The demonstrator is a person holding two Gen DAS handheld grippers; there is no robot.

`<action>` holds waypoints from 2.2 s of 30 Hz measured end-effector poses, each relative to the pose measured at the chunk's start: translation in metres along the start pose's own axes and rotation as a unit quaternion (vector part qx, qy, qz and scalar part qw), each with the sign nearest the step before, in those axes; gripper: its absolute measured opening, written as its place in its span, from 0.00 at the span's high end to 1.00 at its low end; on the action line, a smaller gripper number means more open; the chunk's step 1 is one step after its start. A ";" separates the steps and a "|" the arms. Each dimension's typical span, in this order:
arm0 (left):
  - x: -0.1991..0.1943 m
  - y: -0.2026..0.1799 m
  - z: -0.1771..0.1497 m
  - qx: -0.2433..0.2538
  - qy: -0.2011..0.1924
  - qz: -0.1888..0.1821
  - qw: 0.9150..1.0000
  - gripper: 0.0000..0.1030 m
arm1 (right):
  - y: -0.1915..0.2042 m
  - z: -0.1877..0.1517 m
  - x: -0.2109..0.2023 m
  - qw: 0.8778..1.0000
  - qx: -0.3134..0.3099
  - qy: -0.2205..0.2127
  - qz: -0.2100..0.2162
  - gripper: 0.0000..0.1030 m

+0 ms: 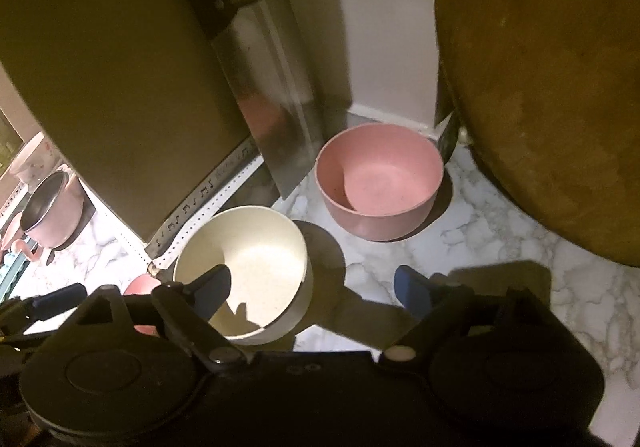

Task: Organize plates and bowls
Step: 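Reach both grippers to the cream bowl and close on its rim, then lift the cream bowl with both grippers and lower it onto the plate stack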

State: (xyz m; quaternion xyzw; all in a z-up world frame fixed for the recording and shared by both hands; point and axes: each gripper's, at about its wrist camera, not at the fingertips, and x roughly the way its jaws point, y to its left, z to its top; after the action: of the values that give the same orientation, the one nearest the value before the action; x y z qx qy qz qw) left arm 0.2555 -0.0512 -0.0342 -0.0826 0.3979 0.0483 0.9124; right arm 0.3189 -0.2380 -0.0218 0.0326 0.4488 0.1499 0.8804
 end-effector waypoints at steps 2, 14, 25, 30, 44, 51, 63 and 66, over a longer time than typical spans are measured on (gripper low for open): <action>0.006 -0.002 -0.001 -0.002 0.003 0.000 1.000 0.22 | -0.001 0.001 0.008 1.000 0.000 0.009 0.004 0.20; 0.030 -0.007 -0.003 -0.033 0.016 -0.023 0.999 0.29 | -0.009 0.002 0.042 0.998 0.034 0.046 0.022 0.56; 0.046 -0.015 0.000 -0.033 0.033 -0.039 0.998 0.72 | -0.010 -0.001 0.044 0.997 0.045 0.054 0.029 0.80; 0.044 -0.018 0.002 -0.025 0.035 -0.039 0.998 0.81 | -0.004 -0.001 0.041 0.998 0.035 0.052 0.020 0.90; 0.001 -0.016 -0.010 -0.007 0.061 -0.041 0.997 0.84 | 0.019 -0.013 0.006 0.998 0.018 0.059 -0.005 0.91; -0.034 -0.004 -0.022 0.004 0.063 -0.038 0.997 0.84 | 0.039 -0.022 -0.023 0.998 0.013 0.058 -0.004 0.91; -0.094 0.037 -0.048 0.001 0.058 -0.023 0.998 0.84 | 0.086 -0.048 -0.060 0.998 -0.001 0.056 0.020 0.90; -0.107 0.051 -0.056 -0.001 0.059 -0.019 0.998 0.84 | 0.099 -0.057 -0.068 0.998 -0.008 0.057 0.026 0.90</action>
State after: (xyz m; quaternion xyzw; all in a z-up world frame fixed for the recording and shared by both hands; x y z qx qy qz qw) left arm 0.1343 -0.0143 0.0011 -0.0936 0.4496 0.0258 0.8879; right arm 0.2125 -0.1674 0.0161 0.0290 0.4961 0.1780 0.8493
